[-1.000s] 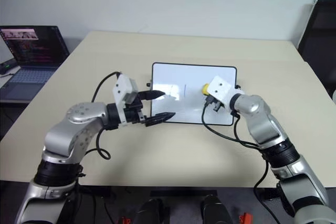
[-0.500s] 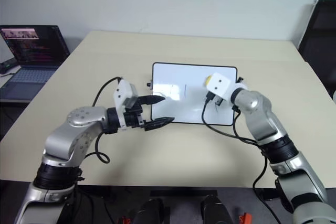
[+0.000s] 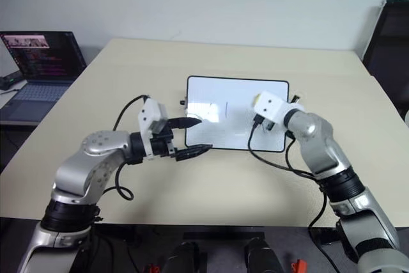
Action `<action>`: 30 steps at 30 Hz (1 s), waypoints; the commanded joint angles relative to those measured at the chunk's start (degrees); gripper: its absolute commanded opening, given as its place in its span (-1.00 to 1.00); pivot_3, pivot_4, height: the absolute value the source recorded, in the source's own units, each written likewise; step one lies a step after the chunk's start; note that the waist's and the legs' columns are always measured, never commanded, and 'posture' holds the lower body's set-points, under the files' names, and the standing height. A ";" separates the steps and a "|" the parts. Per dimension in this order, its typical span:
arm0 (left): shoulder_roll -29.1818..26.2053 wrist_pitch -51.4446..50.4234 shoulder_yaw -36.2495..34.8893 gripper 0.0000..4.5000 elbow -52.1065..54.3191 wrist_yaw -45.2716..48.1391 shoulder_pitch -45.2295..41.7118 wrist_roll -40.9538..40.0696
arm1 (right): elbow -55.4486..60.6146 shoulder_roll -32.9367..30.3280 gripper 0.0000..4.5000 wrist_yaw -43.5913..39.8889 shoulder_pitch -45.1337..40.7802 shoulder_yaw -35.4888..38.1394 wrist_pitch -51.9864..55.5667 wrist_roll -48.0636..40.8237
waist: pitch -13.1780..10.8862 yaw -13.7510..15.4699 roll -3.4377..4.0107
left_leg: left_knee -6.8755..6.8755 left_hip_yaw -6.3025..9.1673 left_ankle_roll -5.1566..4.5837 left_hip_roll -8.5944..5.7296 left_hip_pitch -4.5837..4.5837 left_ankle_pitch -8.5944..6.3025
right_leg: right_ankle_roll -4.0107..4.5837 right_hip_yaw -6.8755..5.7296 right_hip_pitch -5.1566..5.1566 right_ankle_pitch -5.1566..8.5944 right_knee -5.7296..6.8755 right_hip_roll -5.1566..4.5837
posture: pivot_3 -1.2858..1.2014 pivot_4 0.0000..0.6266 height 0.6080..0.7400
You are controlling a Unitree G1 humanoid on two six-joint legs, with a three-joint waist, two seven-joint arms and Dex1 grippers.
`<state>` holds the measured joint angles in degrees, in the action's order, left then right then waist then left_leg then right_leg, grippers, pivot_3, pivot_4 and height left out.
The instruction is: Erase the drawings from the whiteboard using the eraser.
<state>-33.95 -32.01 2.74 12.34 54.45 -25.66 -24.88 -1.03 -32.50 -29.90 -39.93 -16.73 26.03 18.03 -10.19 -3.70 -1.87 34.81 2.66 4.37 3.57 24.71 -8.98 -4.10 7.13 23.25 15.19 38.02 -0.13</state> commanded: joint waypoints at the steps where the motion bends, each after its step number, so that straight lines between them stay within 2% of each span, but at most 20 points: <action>1: -0.16 1.30 -0.76 1.00 0.63 0.30 -0.26 -0.61 | 0.11 -0.66 -0.52 -0.58 0.43 1.59 1.29 0.46 | 0.00 -0.02 0.00 | -0.04 0.01 0.00 0.01 0.00 0.00 | 0.00 -0.02 0.00 0.00 -0.01 0.01 | 0.03 -0.52 1.00; 3: -0.20 1.39 -0.91 1.00 0.53 0.34 -0.10 -0.61 | 1.30 -0.30 -0.52 -1.10 1.27 2.34 1.71 -0.59 | 0.00 0.00 0.00 | -0.14 0.01 0.00 0.01 0.01 0.00 | -0.01 -0.03 0.04 0.01 -0.02 0.02 | 0.03 -0.52 1.00; 9: -1.58 1.56 -2.75 1.00 1.05 1.07 2.69 -1.42 | 14.94 5.39 -0.52 -4.55 7.01 12.12 8.23 -13.88 | -0.03 0.02 0.02 | -0.20 0.02 0.00 0.02 0.09 0.00 | -0.02 -0.03 0.12 0.01 -0.03 0.02 | 0.03 -0.52 1.00; 17: -4.23 3.47 -5.14 1.00 3.29 2.88 9.80 -2.70 | 35.57 4.72 -0.52 -8.04 24.76 20.11 16.20 -26.56 | -0.03 0.41 0.01 | -0.63 0.03 0.00 0.02 0.11 -0.01 | 0.08 -0.07 0.25 0.18 -0.10 0.02 | 0.03 -0.52 1.00; 24: -3.56 6.04 -4.35 1.00 3.89 3.06 11.56 -2.56 | 40.73 0.98 -0.52 -7.66 39.73 21.81 15.58 -28.40 | -0.02 0.43 0.00 | -0.60 0.00 0.01 0.02 0.09 -0.01 | 0.11 -0.04 0.27 0.19 -0.11 -0.03 | 0.03 -0.52 1.00; 30: -3.69 5.08 -2.65 1.00 3.00 4.30 8.46 -3.08 | 40.47 0.25 -0.52 -4.74 41.34 21.96 13.37 -28.55 | -0.03 0.29 -0.01 | -0.54 -0.06 0.01 0.01 0.06 -0.01 | 0.12 -0.03 0.29 0.18 -0.11 -0.06 | 0.03 -0.52 1.00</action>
<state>-37.56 -27.15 0.14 13.97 58.14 -16.07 -26.91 37.38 -32.44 -35.64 2.02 3.54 40.82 -10.23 -10.22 -3.41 -1.88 34.27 2.61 4.39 3.58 24.77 -8.99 -3.97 7.10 23.54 15.37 37.91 -0.19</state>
